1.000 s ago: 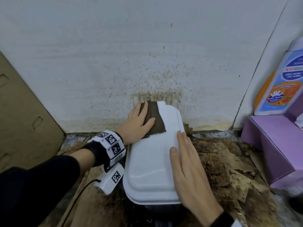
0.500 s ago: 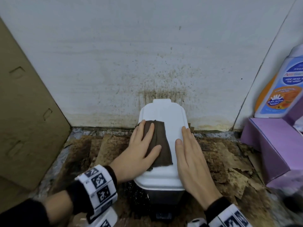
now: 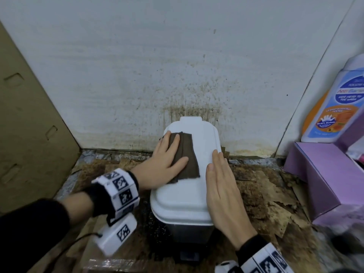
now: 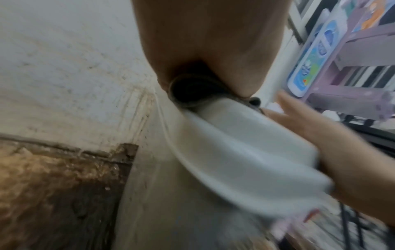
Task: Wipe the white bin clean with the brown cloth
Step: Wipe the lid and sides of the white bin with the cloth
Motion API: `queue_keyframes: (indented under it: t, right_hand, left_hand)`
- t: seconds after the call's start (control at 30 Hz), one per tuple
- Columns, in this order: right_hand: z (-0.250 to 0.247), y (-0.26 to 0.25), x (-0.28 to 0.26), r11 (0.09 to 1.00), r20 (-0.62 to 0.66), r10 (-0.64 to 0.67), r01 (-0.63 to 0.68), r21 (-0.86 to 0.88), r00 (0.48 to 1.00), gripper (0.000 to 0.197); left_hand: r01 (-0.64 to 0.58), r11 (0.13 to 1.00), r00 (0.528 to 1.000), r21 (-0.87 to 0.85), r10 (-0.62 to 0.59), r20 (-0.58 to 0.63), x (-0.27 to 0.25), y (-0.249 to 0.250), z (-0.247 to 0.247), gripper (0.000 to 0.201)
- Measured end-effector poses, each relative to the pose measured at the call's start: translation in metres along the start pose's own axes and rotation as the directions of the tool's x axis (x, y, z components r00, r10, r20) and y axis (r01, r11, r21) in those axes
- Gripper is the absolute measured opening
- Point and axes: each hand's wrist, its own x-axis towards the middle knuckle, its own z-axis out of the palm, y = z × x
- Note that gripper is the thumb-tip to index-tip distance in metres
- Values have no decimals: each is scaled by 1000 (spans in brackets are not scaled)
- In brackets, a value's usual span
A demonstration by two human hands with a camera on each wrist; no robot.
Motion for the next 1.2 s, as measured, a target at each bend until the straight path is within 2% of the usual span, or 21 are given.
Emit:
queue_keyframes:
  t: [0.2, 0.4, 0.53, 0.7, 0.97, 1.1, 1.2]
  right_hand:
    - [-3, -5, 0, 998, 13, 20, -21, 55, 1000, 69]
    - [-3, -7, -1, 996, -4, 38, -38, 85, 999, 65]
    - [-3, -5, -2, 999, -12, 25, -25, 45, 1000, 59]
    - [-3, -6, -1, 999, -9, 30, -30, 39, 1000, 62]
    - [-5, -5, -3, 999, 7, 37, -37, 11, 999, 56]
    - [-5, -4, -4, 999, -1, 32, -32, 10, 999, 57]
    - [-5, -6, -4, 1000, 8, 28, -28, 0, 1000, 56]
  left_hand:
    - [-2, 999, 998, 38, 5, -58, 58, -10, -18, 82]
    - [15, 998, 995, 54, -10, -95, 74, -12, -23, 81]
    - [-8, 999, 995, 38, 12, -98, 53, -9, -11, 81]
    - [-37, 998, 996, -57, 32, -86, 7, -5, 7, 80]
    - [-72, 994, 987, -86, 59, -150, -68, 8, 44, 82]
    - [-75, 992, 979, -97, 54, -197, -80, 13, 54, 79]
    - [-60, 992, 983, -108, 39, -181, -75, 14, 51, 76]
